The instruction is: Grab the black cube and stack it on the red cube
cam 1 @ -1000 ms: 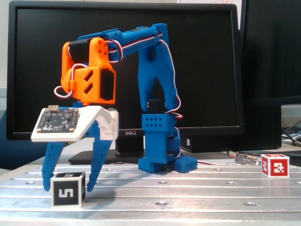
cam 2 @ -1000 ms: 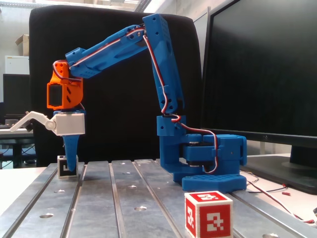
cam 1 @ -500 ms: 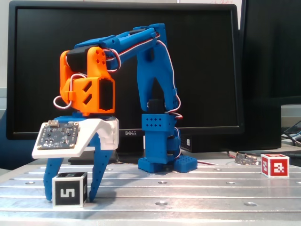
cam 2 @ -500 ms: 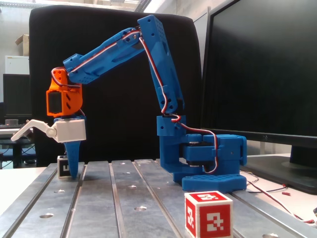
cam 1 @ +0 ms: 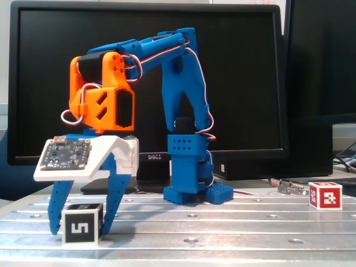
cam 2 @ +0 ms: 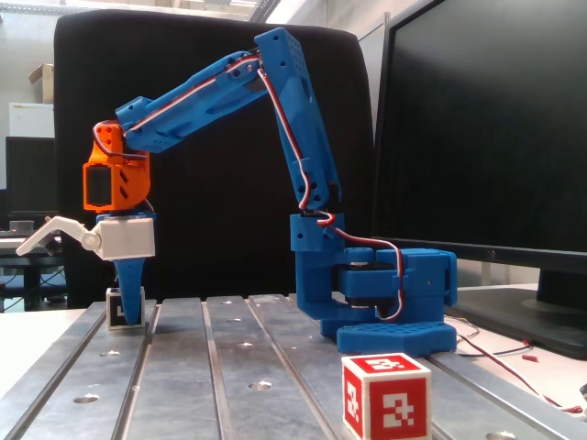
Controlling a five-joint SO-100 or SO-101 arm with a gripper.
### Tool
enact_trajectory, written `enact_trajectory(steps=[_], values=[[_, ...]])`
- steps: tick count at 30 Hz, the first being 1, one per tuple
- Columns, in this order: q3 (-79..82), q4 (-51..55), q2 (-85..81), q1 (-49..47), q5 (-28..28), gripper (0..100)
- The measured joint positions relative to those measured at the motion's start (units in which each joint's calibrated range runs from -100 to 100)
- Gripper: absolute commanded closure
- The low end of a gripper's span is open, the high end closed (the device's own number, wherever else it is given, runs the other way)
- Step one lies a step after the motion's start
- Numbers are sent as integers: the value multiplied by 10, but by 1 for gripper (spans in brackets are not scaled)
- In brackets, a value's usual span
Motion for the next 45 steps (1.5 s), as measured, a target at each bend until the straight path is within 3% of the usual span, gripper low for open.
enact_trajectory(steps=[45], values=[[2, 0, 0, -14, 0, 81]])
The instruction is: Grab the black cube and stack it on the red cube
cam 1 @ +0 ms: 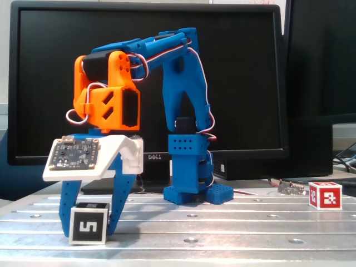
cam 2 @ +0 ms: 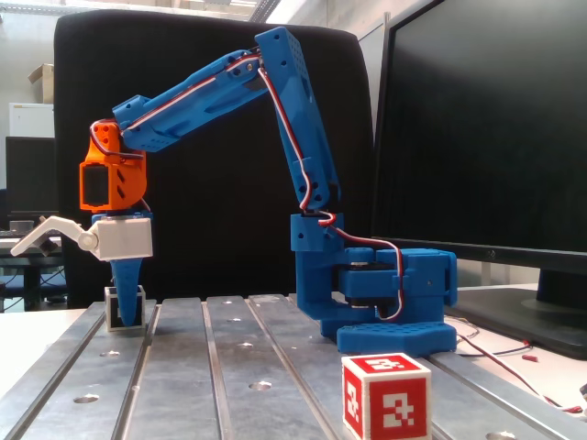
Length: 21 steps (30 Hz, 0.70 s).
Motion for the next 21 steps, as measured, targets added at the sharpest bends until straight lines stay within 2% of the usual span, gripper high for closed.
enact_trajectory(steps=[10, 21], values=[[-14, 14, 0, 0, 4, 81], [-201, 205, 0, -23, 8, 81]])
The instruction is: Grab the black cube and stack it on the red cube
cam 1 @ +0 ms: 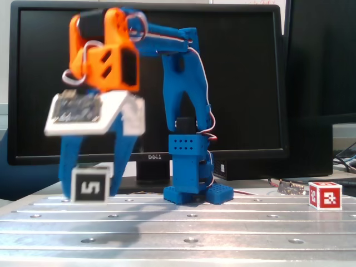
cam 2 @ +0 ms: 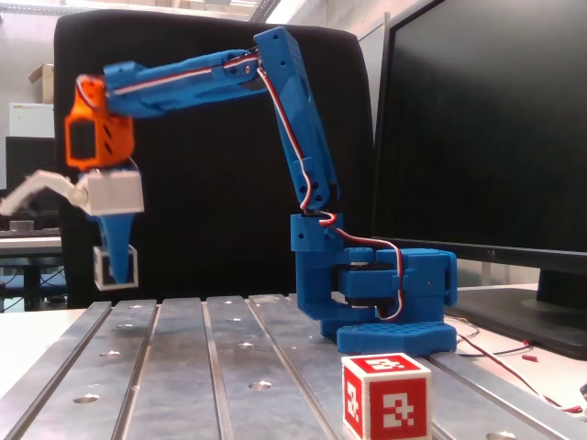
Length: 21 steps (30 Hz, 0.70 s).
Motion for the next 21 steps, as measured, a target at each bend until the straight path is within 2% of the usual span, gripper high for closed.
enact_trajectory(steps=[7, 14, 21], values=[[-101, 130, 0, -59, -54, 81], [-128, 147, 0, -156, -118, 81], [-130, 147, 0, -284, -218, 81]])
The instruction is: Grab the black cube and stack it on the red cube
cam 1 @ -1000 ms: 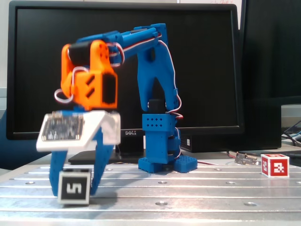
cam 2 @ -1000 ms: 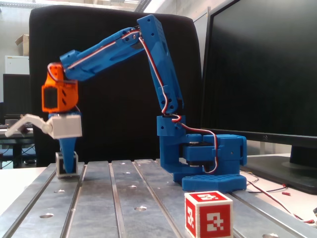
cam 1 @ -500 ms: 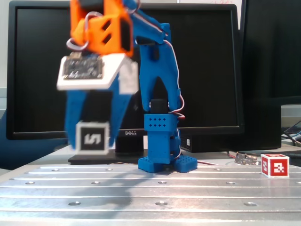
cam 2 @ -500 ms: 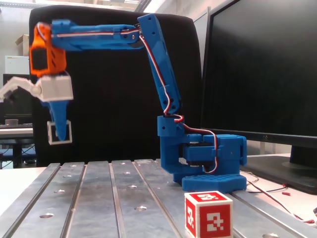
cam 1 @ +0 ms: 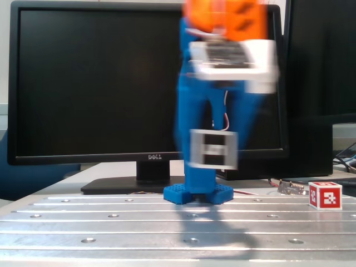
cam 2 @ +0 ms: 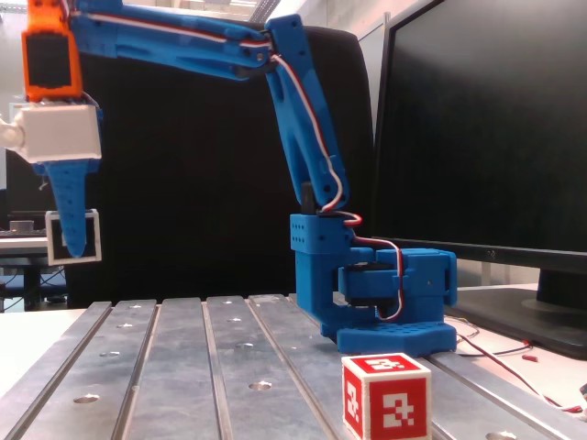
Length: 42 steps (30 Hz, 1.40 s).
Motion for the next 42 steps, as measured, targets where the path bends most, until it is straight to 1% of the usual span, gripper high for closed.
enact_trajectory(steps=[13, 19, 31, 37, 42], values=[[-5, -1, 0, -235, -195, 81], [-5, -1, 0, -310, -259, 81], [31, -1, -4, -402, -326, 81], [133, -37, -86, -416, -340, 81], [232, -45, -158, -427, -347, 81]])
